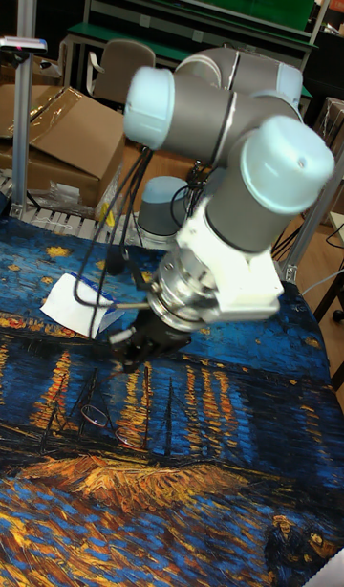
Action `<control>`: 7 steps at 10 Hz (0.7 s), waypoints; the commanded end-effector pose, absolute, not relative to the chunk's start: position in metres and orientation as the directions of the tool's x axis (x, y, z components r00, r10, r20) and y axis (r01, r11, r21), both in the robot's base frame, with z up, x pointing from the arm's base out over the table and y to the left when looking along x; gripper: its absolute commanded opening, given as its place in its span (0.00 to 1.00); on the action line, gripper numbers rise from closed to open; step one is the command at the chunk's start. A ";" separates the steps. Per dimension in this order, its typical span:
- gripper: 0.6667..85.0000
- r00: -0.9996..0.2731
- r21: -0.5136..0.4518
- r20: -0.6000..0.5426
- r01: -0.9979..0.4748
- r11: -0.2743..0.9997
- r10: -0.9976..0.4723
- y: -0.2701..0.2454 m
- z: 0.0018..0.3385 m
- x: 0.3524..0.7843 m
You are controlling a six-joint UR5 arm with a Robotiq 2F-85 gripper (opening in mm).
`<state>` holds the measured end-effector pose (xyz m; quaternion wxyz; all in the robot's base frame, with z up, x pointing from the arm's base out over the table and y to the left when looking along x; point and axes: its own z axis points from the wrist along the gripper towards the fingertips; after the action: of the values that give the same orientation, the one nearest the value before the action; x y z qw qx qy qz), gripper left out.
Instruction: Unfold the leg of the glasses (with one hand)
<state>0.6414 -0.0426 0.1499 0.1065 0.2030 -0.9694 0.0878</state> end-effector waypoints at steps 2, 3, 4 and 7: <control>0.00 -0.987 -0.102 0.034 -0.162 0.981 -0.160 -0.049 0.166 0.665; 0.00 -0.997 -0.030 -0.017 -0.071 0.997 -0.072 -0.038 0.166 0.670; 0.00 -0.989 0.053 -0.143 0.031 0.998 0.039 -0.029 0.172 0.698; 0.00 -0.971 0.040 -0.175 0.157 0.987 0.162 -0.057 0.176 0.693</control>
<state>0.6834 -0.0525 0.1681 -0.0480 -0.0015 -0.9987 0.0197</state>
